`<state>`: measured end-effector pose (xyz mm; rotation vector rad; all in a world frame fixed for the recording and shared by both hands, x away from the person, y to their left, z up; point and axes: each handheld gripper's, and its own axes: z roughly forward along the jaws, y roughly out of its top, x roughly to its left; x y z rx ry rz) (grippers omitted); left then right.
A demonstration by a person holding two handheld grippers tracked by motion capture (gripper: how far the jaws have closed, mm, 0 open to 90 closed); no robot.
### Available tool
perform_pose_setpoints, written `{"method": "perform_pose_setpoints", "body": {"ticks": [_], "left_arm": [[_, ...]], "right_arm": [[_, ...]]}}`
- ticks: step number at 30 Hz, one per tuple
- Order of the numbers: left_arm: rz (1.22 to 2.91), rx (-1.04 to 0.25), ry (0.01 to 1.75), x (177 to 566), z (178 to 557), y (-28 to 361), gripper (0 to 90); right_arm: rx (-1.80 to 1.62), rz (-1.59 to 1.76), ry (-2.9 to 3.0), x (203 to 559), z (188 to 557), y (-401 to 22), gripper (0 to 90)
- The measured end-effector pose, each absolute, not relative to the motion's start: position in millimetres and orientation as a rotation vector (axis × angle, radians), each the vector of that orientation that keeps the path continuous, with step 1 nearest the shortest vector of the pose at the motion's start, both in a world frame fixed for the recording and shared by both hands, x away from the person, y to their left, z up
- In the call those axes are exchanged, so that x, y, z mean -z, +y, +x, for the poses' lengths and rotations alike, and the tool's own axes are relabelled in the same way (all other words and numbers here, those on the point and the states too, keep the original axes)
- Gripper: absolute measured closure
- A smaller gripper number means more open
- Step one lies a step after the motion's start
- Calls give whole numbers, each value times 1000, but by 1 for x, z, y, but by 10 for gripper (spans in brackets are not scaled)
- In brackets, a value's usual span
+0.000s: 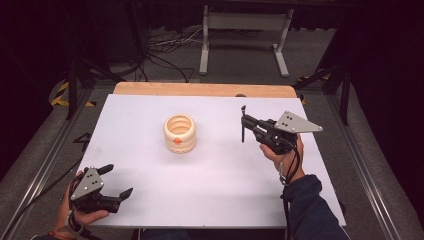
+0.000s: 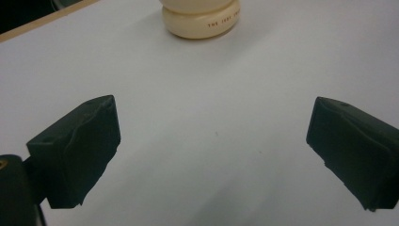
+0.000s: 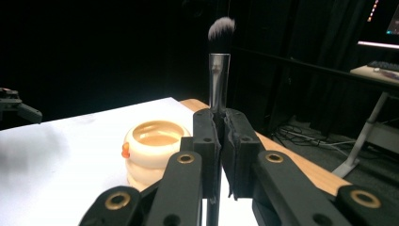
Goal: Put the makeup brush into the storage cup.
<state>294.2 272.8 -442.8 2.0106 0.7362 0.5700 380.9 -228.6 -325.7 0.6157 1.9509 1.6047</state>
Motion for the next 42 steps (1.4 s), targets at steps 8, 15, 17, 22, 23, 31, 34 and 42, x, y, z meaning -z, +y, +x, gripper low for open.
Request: {"method": "perform_pose_setpoints", "body": {"ticks": [8, 15, 17, 22, 23, 31, 34, 42], "left_arm": [[1972, -595, 739, 440, 295, 275, 39], [1931, -608, 762, 438, 296, 277, 39], [1919, -611, 764, 438, 296, 278, 39], [1911, -609, 770, 438, 297, 279, 39], [1911, -609, 770, 438, 297, 279, 39], [1908, -616, 774, 438, 298, 279, 39], [1908, -620, 778, 439, 298, 279, 38], [1892, -640, 783, 439, 300, 279, 37]], "right_arm": [[-1621, 596, 1938, 316, 390, -212, 850], [-1634, 602, 1928, 315, 395, -205, 850], [-1645, 602, 1921, 314, 397, -204, 850], [-1650, 602, 1919, 313, 402, -197, 850], [-1647, 598, 1916, 312, 403, -196, 850], [-1656, 610, 1915, 315, 412, -186, 850], [-1654, 606, 1913, 315, 415, -183, 850], [-1688, 621, 1895, 311, 430, -171, 850]]}}
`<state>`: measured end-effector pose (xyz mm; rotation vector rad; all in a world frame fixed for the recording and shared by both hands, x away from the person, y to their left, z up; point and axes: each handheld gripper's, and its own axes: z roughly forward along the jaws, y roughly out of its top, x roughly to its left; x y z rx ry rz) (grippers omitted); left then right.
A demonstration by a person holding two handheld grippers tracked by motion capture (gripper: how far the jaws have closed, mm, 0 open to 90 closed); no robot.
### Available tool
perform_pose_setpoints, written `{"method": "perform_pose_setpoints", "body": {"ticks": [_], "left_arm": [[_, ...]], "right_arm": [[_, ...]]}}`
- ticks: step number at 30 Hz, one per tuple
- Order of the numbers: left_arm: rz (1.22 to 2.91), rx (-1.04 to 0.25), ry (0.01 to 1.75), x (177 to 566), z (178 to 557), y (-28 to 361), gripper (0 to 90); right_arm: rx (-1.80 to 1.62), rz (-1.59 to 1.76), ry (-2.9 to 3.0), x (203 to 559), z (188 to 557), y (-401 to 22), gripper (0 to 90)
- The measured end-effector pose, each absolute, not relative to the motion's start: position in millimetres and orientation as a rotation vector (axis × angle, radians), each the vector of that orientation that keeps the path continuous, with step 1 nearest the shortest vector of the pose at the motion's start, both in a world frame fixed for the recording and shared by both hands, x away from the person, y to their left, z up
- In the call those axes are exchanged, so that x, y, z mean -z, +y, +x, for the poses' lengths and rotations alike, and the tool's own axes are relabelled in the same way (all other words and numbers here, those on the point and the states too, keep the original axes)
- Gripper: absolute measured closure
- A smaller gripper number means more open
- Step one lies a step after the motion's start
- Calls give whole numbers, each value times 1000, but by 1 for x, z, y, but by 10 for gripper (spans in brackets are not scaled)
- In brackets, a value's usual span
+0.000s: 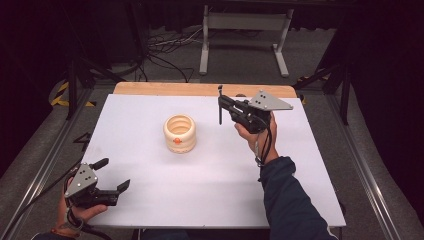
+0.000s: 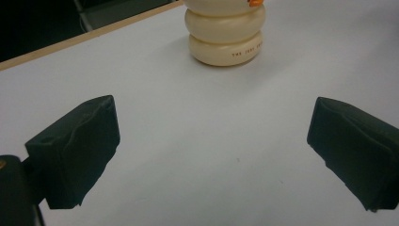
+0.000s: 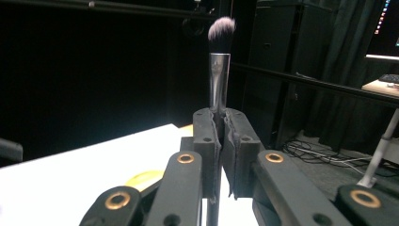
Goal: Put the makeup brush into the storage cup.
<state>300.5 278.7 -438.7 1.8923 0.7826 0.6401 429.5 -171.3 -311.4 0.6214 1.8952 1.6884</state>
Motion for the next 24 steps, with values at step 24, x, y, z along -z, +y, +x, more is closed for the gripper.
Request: {"method": "perform_pose_setpoints", "body": {"ticks": [24], "left_arm": [[1862, -642, 784, 437, 297, 277, 36]], "right_arm": [[-1713, 634, 1904, 314, 448, -116, 850]]}}
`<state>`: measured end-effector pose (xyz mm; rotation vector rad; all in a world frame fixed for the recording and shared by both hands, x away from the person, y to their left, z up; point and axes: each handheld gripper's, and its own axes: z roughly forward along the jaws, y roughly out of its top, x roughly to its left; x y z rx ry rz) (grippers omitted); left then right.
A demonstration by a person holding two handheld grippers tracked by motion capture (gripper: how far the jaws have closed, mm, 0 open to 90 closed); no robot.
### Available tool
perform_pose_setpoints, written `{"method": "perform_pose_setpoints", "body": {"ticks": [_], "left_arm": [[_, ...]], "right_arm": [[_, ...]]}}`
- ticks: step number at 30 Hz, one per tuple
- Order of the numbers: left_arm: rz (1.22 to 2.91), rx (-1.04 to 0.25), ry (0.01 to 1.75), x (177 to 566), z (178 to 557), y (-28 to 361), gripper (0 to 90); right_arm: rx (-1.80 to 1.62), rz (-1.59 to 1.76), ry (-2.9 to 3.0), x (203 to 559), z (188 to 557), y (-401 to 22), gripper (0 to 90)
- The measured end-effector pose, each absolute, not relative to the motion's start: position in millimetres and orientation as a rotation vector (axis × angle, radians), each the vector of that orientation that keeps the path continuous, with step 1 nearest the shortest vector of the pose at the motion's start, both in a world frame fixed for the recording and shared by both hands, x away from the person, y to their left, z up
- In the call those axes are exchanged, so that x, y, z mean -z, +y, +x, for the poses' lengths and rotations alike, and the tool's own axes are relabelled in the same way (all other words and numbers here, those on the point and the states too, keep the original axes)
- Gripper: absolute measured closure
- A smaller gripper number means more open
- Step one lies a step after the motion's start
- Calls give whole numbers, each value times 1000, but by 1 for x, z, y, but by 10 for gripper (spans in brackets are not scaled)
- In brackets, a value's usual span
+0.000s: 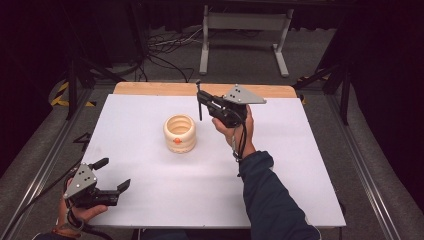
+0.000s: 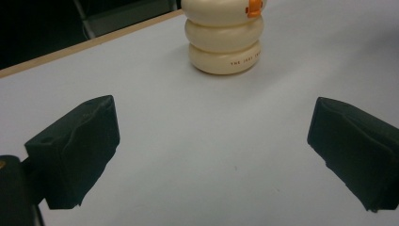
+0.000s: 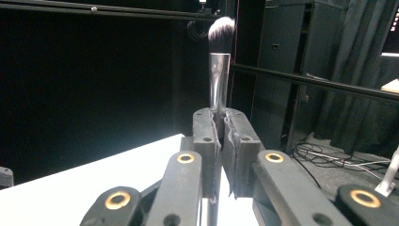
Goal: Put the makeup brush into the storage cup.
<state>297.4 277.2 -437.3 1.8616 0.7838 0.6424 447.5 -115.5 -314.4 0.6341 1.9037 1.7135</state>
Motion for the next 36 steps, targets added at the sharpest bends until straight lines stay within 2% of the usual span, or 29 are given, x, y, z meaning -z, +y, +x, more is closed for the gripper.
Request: {"method": "perform_pose_setpoints", "body": {"ticks": [19, 36], "left_arm": [[1862, -634, 770, 438, 298, 277, 37], [1865, -624, 761, 438, 298, 277, 38]], "right_arm": [[-1746, 604, 1937, 320, 462, -80, 850], [-1740, 668, 1982, 347, 474, -69, 850]]}}
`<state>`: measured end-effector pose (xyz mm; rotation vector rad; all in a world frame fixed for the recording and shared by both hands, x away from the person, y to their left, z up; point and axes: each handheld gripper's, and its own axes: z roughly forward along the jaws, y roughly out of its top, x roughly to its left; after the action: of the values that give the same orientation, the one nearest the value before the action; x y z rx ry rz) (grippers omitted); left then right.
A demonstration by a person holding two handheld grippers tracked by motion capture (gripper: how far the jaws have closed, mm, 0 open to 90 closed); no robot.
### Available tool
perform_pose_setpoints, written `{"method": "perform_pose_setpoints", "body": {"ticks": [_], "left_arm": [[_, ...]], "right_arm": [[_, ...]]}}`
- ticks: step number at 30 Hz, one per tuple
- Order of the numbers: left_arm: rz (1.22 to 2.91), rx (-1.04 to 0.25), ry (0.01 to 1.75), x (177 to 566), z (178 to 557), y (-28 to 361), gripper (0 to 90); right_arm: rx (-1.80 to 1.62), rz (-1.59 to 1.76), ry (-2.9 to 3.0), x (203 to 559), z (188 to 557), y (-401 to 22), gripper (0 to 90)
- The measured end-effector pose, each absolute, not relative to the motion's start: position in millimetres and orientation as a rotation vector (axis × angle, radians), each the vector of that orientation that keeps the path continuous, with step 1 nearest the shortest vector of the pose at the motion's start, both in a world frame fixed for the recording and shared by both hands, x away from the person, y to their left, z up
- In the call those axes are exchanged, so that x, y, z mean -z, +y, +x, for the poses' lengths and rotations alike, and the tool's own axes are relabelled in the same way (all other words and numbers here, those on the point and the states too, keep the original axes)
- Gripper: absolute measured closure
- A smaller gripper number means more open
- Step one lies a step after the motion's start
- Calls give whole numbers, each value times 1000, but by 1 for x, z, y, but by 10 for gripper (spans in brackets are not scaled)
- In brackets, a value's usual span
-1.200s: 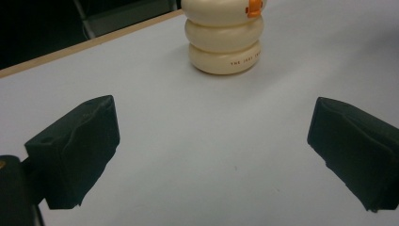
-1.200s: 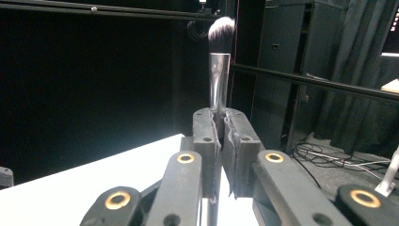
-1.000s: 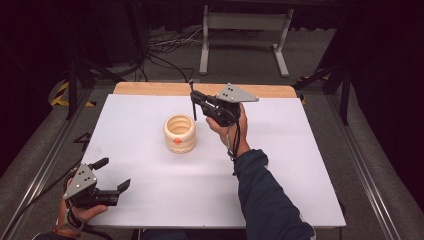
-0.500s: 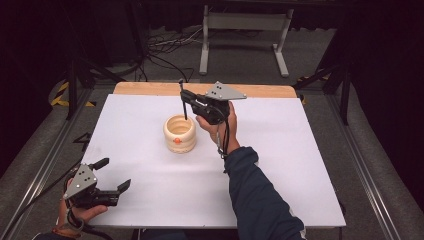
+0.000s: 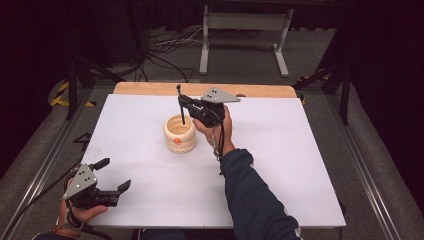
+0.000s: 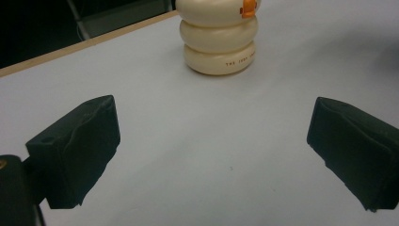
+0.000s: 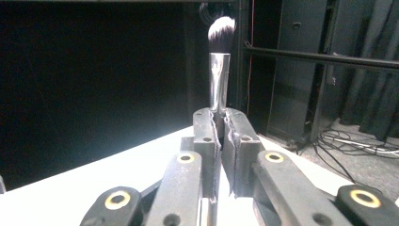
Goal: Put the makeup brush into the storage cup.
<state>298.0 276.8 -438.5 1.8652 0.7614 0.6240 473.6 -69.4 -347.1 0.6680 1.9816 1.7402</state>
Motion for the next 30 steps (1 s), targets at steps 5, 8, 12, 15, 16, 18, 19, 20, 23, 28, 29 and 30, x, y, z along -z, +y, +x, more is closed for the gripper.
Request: {"method": "perform_pose_setpoints", "body": {"ticks": [5, 8, 12, 15, 16, 18, 19, 20, 23, 28, 29, 30], "left_arm": [[1868, -616, 761, 439, 298, 277, 39], [1873, -609, 758, 439, 299, 276, 39], [1879, -607, 752, 440, 299, 276, 39], [1876, -609, 753, 439, 298, 276, 38], [1876, -609, 753, 439, 298, 276, 38], [1874, -612, 752, 439, 298, 277, 38], [1873, -611, 754, 439, 298, 277, 38], [1868, -610, 752, 439, 298, 277, 38], [1863, -620, 751, 439, 297, 277, 46], [1865, -623, 752, 438, 297, 277, 46], [1865, -621, 752, 439, 297, 277, 46], [1867, -620, 750, 439, 297, 277, 47]], "right_arm": [[-1715, 689, 1997, 355, 478, -69, 850], [-1708, 697, 1996, 358, 479, -69, 850], [-1689, 704, 2009, 365, 481, -68, 850], [-1685, 718, 2016, 372, 483, -67, 850], [-1683, 724, 2019, 373, 483, -68, 850], [-1683, 730, 2018, 375, 484, -68, 849], [-1679, 732, 2021, 376, 484, -68, 849], [-1677, 732, 2026, 377, 483, -68, 849], [-1659, 735, 2032, 383, 483, -68, 849], [-1669, 778, 2045, 394, 484, -71, 849], [-1667, 785, 2045, 395, 484, -71, 849], [-1658, 790, 2048, 397, 483, -72, 849]]}}
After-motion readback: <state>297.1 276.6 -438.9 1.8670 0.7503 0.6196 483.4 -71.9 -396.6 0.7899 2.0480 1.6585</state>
